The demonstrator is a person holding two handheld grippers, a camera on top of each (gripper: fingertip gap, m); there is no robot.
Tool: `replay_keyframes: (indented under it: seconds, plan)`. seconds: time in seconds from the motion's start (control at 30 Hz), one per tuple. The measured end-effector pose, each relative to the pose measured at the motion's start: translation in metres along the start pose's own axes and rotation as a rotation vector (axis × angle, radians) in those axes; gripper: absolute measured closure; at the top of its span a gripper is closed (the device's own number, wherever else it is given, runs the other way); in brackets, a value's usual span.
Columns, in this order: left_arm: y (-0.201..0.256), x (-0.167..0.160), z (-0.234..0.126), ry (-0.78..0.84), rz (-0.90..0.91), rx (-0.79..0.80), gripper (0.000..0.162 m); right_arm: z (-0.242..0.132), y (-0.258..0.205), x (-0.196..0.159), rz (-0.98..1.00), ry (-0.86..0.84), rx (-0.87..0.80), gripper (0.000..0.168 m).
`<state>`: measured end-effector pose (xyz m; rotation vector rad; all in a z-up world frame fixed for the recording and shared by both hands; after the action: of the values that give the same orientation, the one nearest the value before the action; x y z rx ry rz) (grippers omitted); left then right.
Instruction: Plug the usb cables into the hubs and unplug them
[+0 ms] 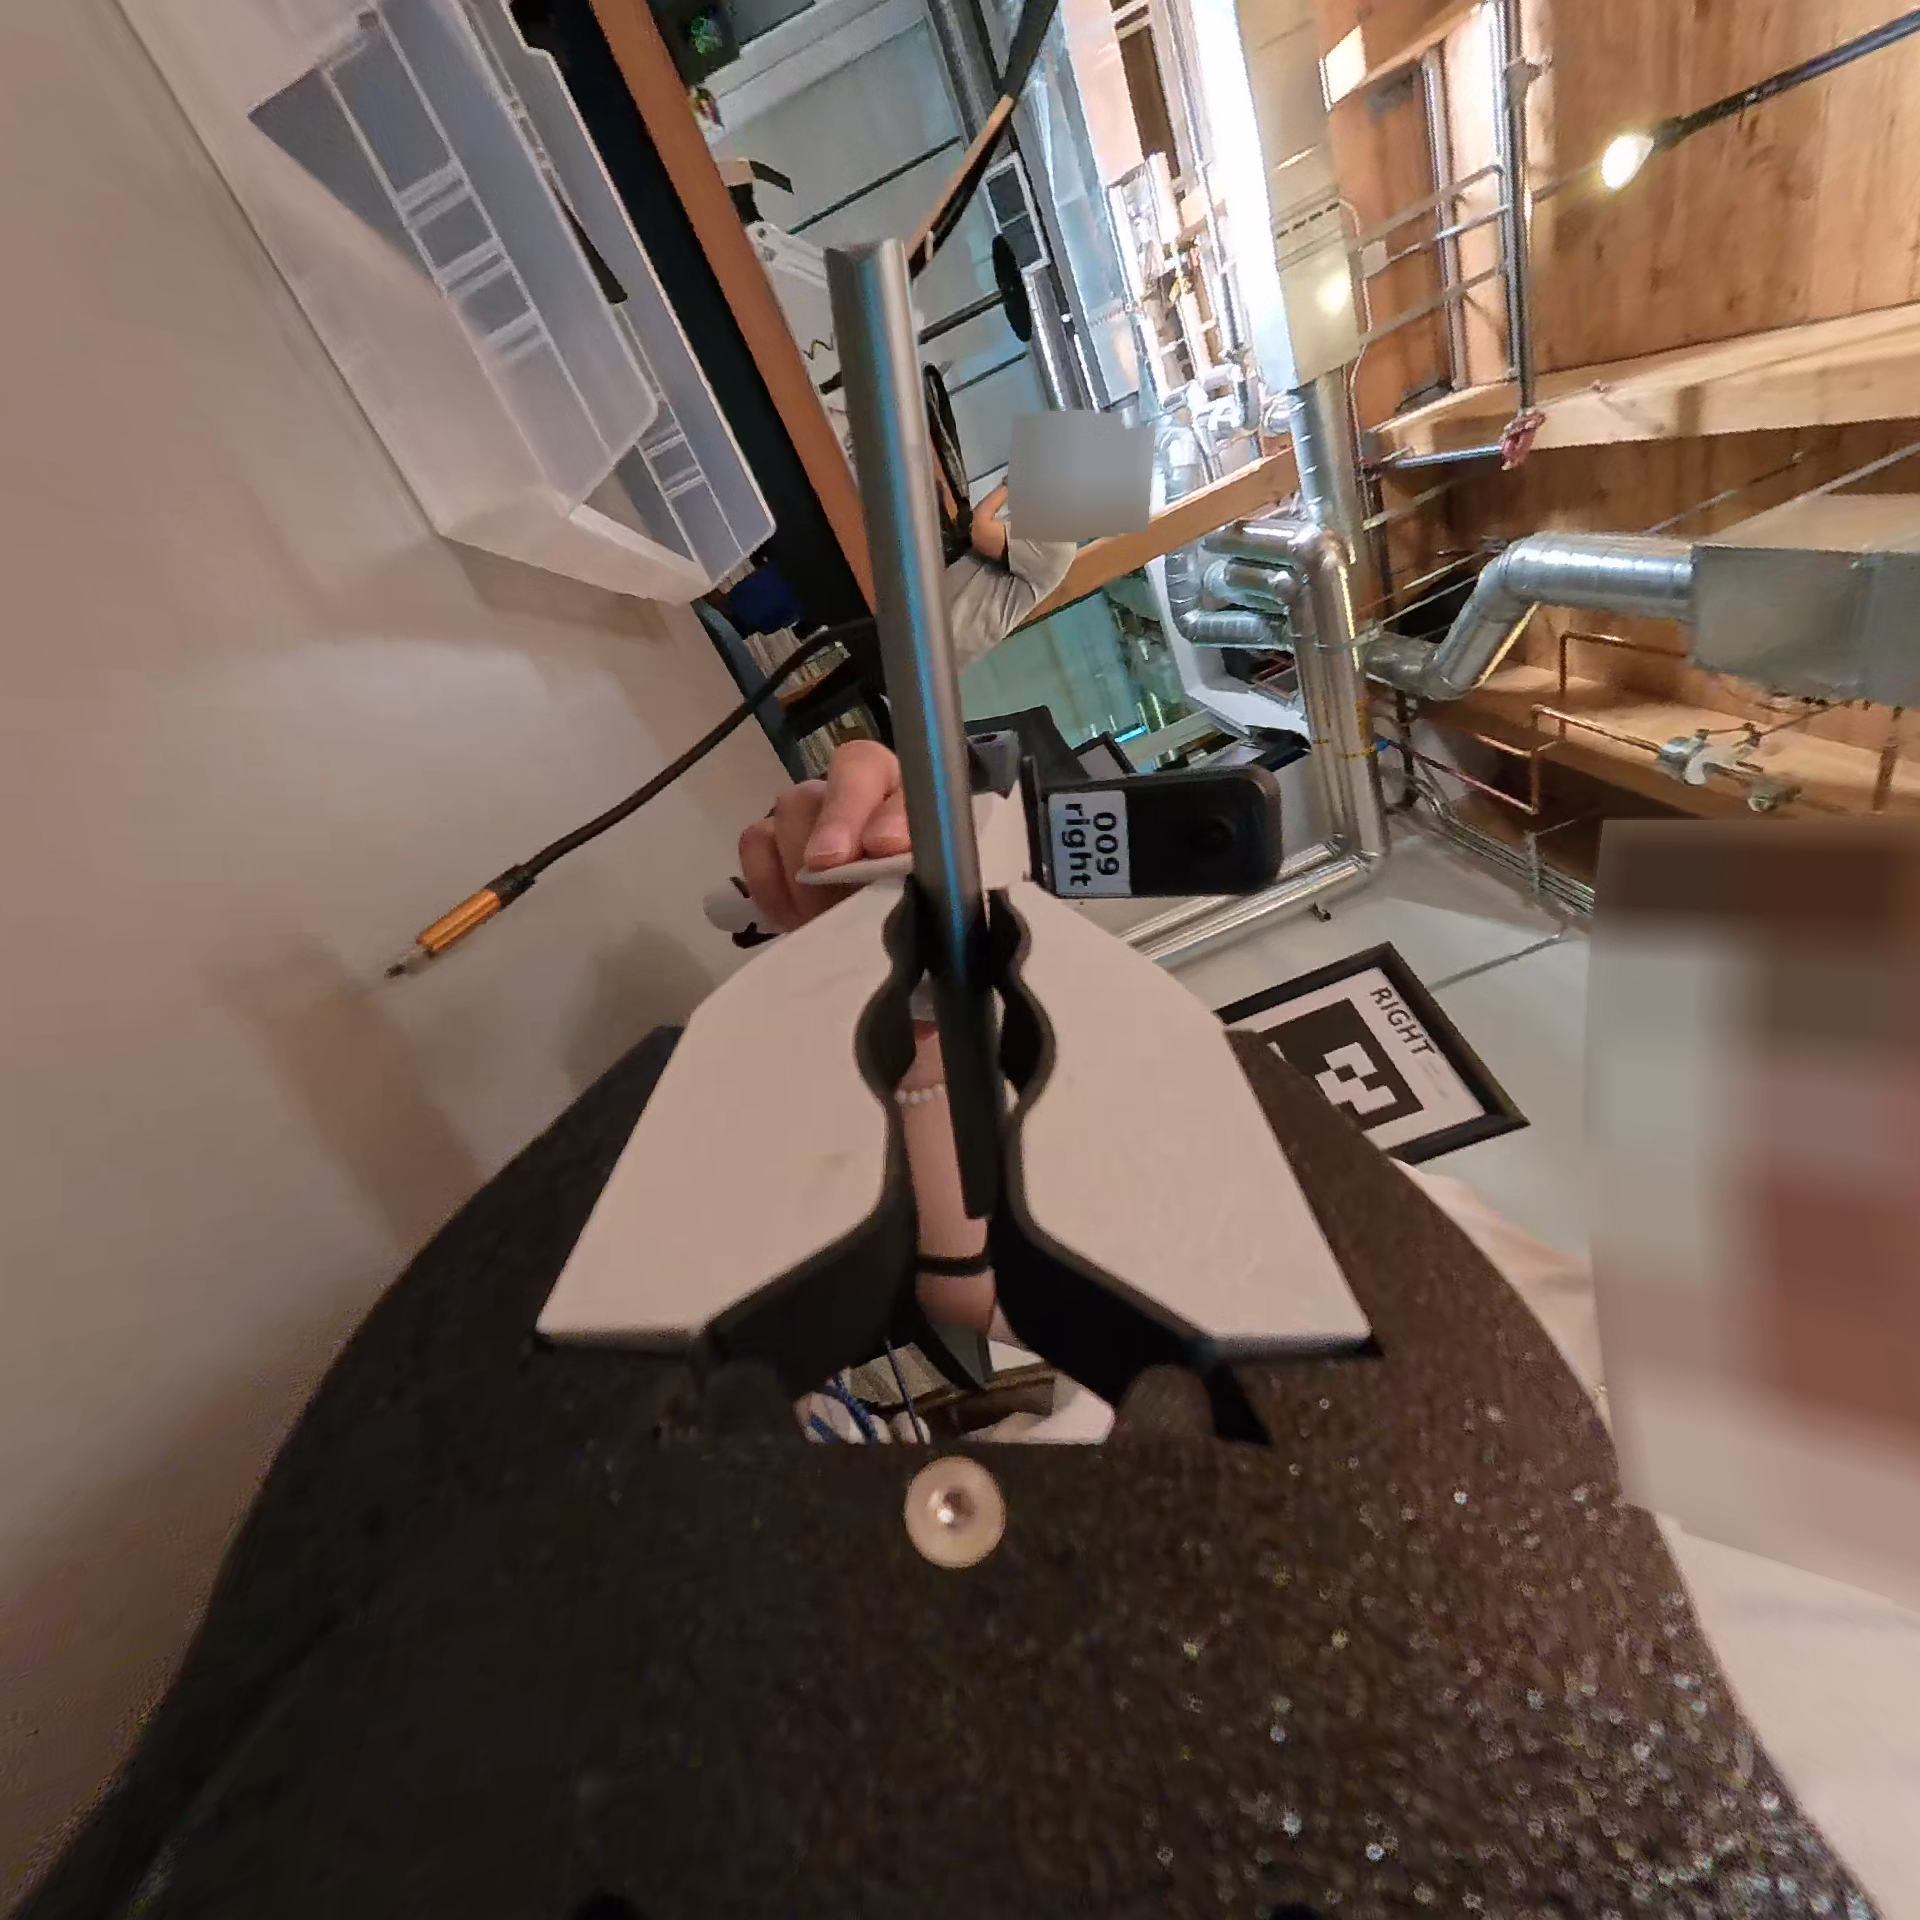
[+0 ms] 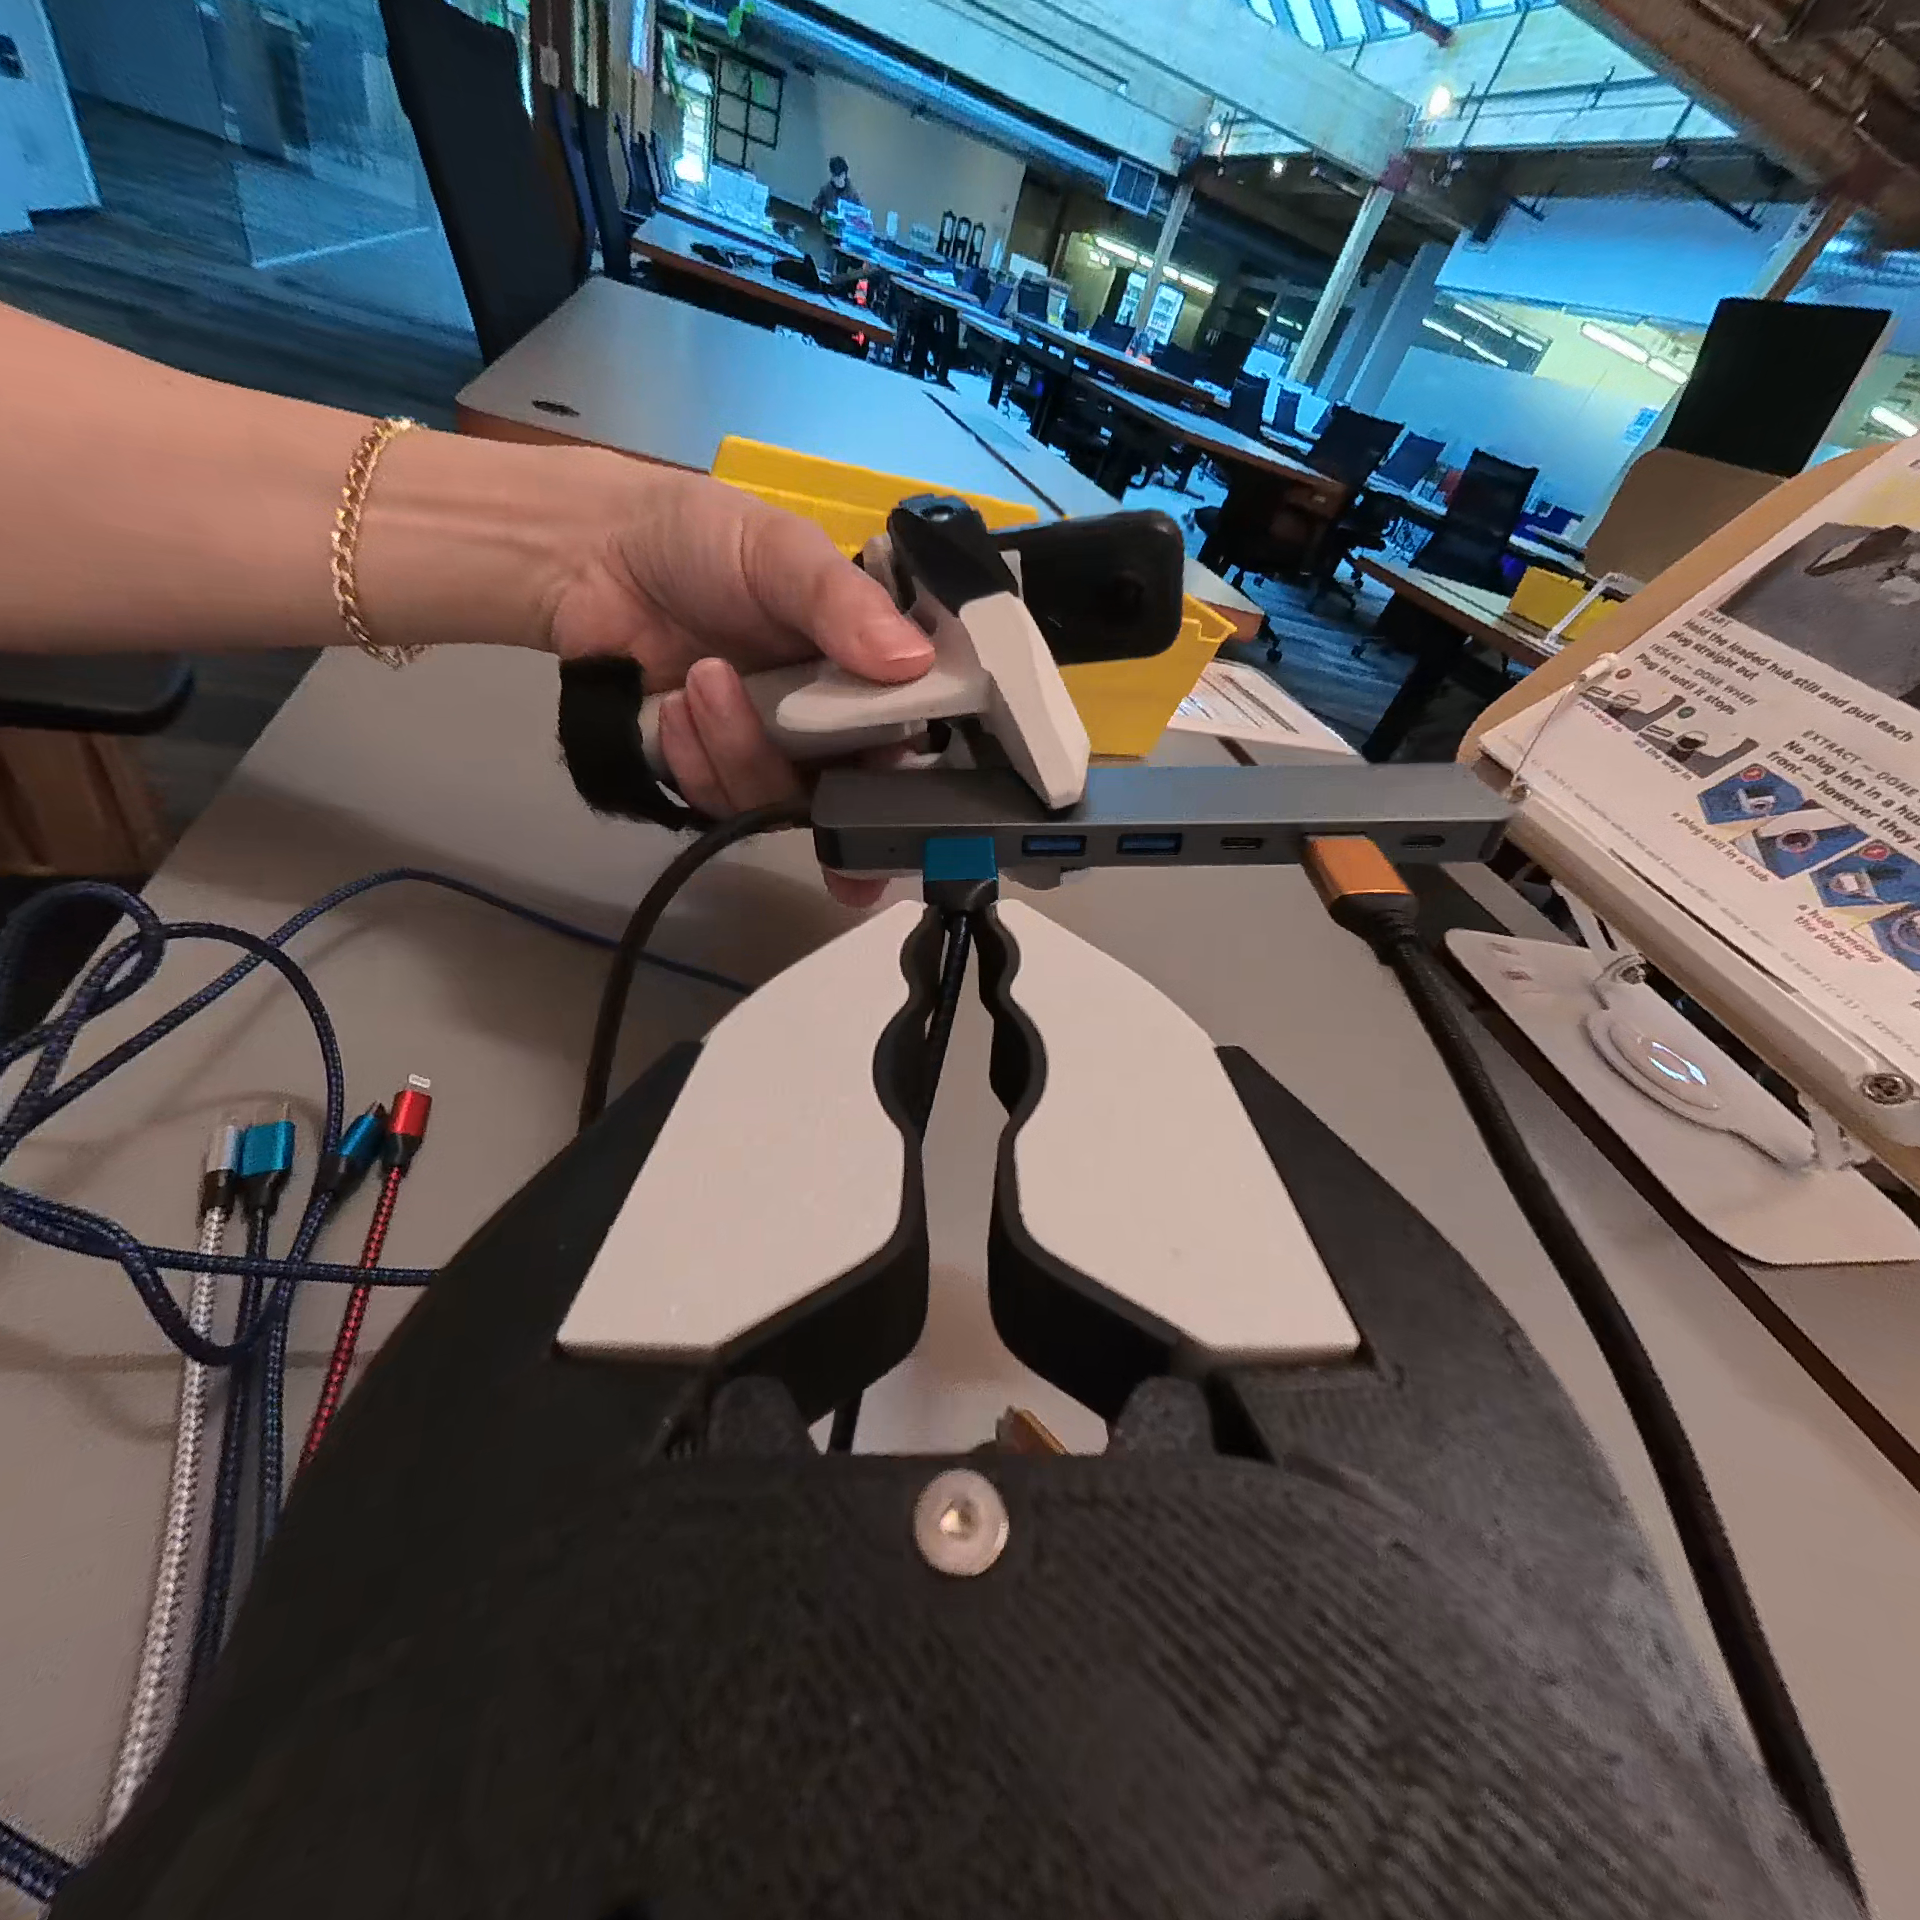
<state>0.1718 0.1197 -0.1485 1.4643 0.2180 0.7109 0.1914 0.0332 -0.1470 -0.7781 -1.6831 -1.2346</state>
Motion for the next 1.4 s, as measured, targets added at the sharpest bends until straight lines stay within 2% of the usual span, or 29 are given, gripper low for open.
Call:
replay_keyframes:
  seconds: [0.17,0.3,0.4,0.6,0.73,0.8,0.87,0.97,1.07,1.23,1.4]
  plan:
    - [-0.002,0.004,-0.003,0.064,-0.031,0.0,0.152,0.004,0.003,-0.001,-0.012,0.005,-0.076,0.16]
    - [-0.004,0.004,-0.005,0.088,-0.045,0.01,0.152,0.005,0.003,-0.001,-0.007,0.012,-0.082,0.159]
    - [-0.005,0.003,-0.007,0.102,-0.061,0.008,0.153,0.003,0.002,0.007,0.02,0.083,-0.076,0.16]
    - [-0.005,-0.002,-0.001,0.088,-0.066,0.003,0.153,0.011,-0.001,0.002,0.012,0.058,-0.079,0.156]
    - [-0.007,-0.004,0.002,0.081,-0.062,0.004,0.153,0.016,-0.001,0.002,0.026,0.051,-0.094,0.168]
    - [-0.008,-0.003,0.0,0.093,-0.072,0.003,0.153,0.016,-0.001,0.001,0.024,0.046,-0.096,0.168]
    - [-0.009,-0.002,-0.002,0.108,-0.076,0.004,0.153,0.016,-0.002,-0.001,0.012,0.036,-0.099,0.154]
    - [-0.008,-0.001,-0.005,0.117,-0.077,-0.001,0.153,0.018,-0.004,-0.002,0.009,0.013,-0.081,0.147]
    - [-0.006,-0.001,-0.003,0.107,-0.071,-0.004,0.153,0.02,-0.004,-0.004,-0.02,0.003,-0.094,0.153]
    - [-0.005,-0.001,-0.002,0.115,-0.067,-0.004,0.153,0.02,-0.004,-0.003,-0.035,0.009,-0.084,0.154]
    - [-0.003,-0.001,-0.002,0.068,0.04,0.062,0.153,0.018,-0.004,-0.005,-0.061,-0.042,-0.063,0.153]
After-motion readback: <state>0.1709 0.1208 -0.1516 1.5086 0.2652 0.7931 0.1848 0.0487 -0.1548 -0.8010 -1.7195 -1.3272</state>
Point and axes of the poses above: each gripper's, where its closed fingertips meet, z out along the fingers, x out of its top, y = z × x across the jaws, the point moved 4 cm from there along -z, back along the fingers, and after that the axes turned 7 degrees about -z, right-handed, at the moved point
